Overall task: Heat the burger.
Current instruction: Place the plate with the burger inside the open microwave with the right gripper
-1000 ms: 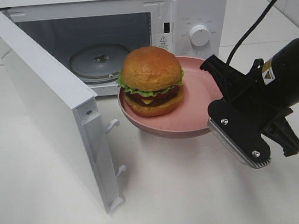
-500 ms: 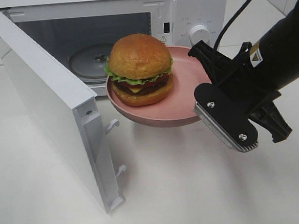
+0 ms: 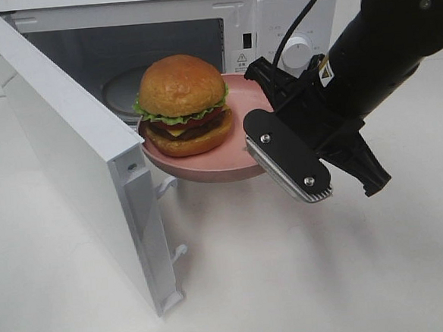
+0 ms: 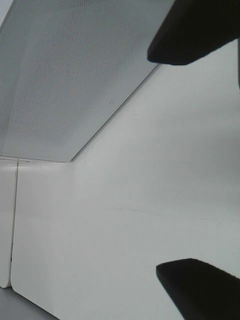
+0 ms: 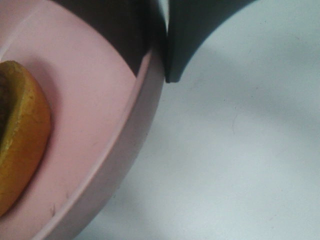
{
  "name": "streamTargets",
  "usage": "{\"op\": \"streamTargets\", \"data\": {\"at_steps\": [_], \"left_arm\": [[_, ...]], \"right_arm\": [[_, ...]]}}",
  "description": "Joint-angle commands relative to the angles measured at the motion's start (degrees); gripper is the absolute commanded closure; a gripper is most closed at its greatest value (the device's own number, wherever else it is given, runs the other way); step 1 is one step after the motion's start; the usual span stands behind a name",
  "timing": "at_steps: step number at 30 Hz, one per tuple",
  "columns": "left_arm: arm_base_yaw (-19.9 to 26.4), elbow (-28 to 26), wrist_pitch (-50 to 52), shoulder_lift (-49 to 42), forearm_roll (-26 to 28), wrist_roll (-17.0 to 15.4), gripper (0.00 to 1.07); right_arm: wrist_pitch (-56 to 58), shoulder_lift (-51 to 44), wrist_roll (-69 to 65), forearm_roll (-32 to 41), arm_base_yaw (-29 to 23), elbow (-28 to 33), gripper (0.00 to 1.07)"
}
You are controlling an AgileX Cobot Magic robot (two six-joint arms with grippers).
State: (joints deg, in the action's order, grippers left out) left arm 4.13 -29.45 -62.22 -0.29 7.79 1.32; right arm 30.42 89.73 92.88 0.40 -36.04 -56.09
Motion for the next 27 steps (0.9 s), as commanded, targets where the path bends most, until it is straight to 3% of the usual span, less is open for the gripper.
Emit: {"op": "streamTargets", "data": {"at_steps": [1, 27], "left_arm": [[0.1, 0.0, 0.9, -0.9, 0.5, 0.1, 0.09], [0.1, 0.0, 0.9, -0.9, 0.5, 0.1, 0.09]], "right_arm": [[-1.9, 1.5, -2.0, 0.1, -0.2, -3.3, 1.07], [1.0, 12.1, -7.6, -1.2, -0.2, -15.9, 1.07]]}}
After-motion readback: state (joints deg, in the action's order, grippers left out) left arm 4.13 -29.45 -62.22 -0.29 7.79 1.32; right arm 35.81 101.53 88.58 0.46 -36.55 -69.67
